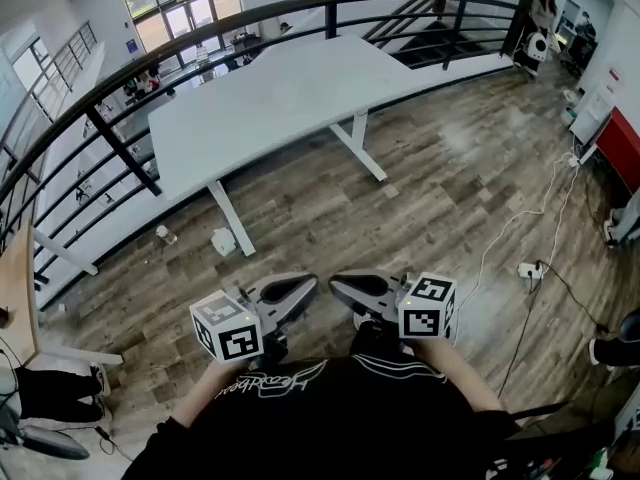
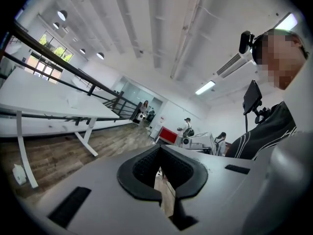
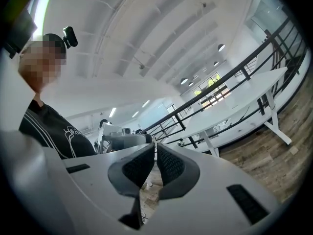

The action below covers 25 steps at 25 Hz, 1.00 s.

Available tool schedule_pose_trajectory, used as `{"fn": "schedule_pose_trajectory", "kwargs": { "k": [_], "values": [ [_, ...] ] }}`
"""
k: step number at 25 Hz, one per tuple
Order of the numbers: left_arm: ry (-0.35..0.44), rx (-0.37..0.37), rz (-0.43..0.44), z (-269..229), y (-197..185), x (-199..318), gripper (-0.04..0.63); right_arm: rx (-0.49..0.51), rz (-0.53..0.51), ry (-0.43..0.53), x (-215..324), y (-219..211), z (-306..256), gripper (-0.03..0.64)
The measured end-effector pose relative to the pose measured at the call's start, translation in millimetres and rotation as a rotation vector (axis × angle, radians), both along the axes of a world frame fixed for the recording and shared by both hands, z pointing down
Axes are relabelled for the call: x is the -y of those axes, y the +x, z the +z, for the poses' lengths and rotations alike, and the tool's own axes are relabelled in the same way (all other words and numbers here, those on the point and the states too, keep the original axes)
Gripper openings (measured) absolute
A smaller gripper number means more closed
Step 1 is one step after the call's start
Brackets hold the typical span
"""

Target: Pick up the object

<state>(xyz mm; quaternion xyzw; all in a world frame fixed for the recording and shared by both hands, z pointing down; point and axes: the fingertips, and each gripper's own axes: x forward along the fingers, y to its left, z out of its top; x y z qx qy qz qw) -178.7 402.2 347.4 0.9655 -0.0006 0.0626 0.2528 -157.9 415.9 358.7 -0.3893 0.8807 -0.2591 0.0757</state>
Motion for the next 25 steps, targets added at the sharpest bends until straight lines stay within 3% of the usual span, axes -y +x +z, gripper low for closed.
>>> {"fn": "schedule_pose_trajectory", "kwargs": {
  "k": [11, 17, 25],
  "values": [
    [-0.093, 0.068, -0.104, 25.7, 143.8, 111.2, 0.008, 0.04, -0.048, -0.024, 108.0, 155.1, 5.3, 0.021],
    [-0.106, 0.056, -0.162, 18.9, 220.6, 155.0, 0.008, 0.043, -0.065, -0.029, 144.3, 238.4, 6.5, 0.021],
    [-0.119, 0.068, -0.207, 25.6, 258.7, 174.5, 0.008, 0.066, -0.096, -0.035, 169.2, 282.3, 14.9, 0.021]
  ]
}}
